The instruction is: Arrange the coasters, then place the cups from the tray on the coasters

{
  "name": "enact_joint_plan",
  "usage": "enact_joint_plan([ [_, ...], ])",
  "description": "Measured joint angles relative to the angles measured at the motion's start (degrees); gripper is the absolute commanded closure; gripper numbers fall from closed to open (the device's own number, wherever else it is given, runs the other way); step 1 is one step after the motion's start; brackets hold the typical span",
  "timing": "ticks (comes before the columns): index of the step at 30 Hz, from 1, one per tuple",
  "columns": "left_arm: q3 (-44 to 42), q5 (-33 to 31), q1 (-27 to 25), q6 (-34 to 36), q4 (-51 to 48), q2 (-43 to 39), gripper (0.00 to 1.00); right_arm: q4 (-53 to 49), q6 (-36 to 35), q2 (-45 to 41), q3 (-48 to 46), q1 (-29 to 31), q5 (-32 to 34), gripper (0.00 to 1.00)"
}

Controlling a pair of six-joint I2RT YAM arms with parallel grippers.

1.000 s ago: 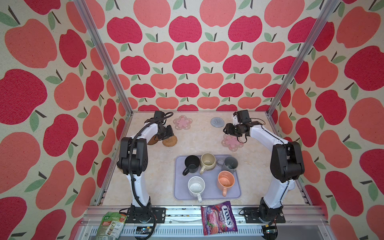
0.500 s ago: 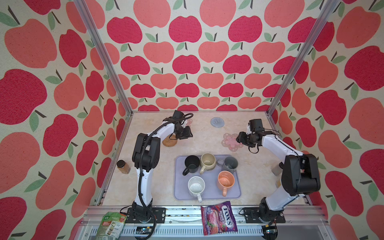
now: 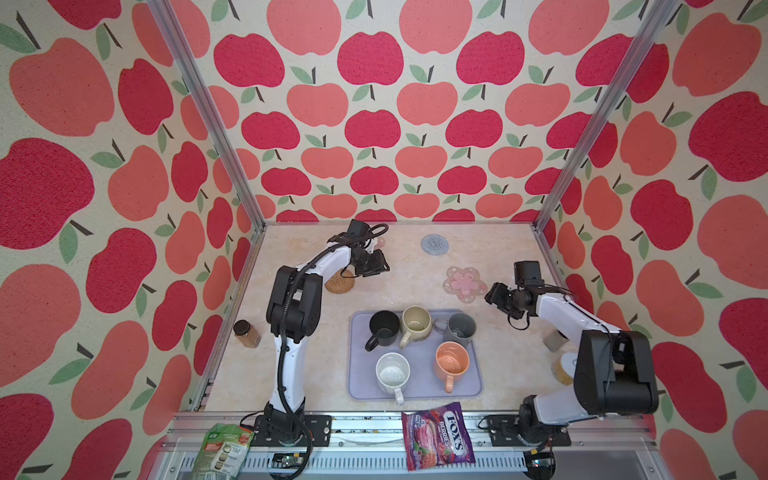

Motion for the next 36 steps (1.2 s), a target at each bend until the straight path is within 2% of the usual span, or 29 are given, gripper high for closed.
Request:
enact_joint_plan([
  [13,-3.3,-2.5,1.8,0.2,-0.5,-2.7,0.57,10.9,5.6,12.6,3.6,0.0,-4.1,0.33],
  [20,-3.9,-2.5,3.6,0.2,-0.4,-2.8,0.57,11.8,5.9,17.7,9.2,0.0,-4.4,0.33],
  [36,-6.5,-2.4,4.2,0.2,0.8,-2.8,0.57,11.9,5.7,24.3,17.4,1.5,-5.6,0.33],
])
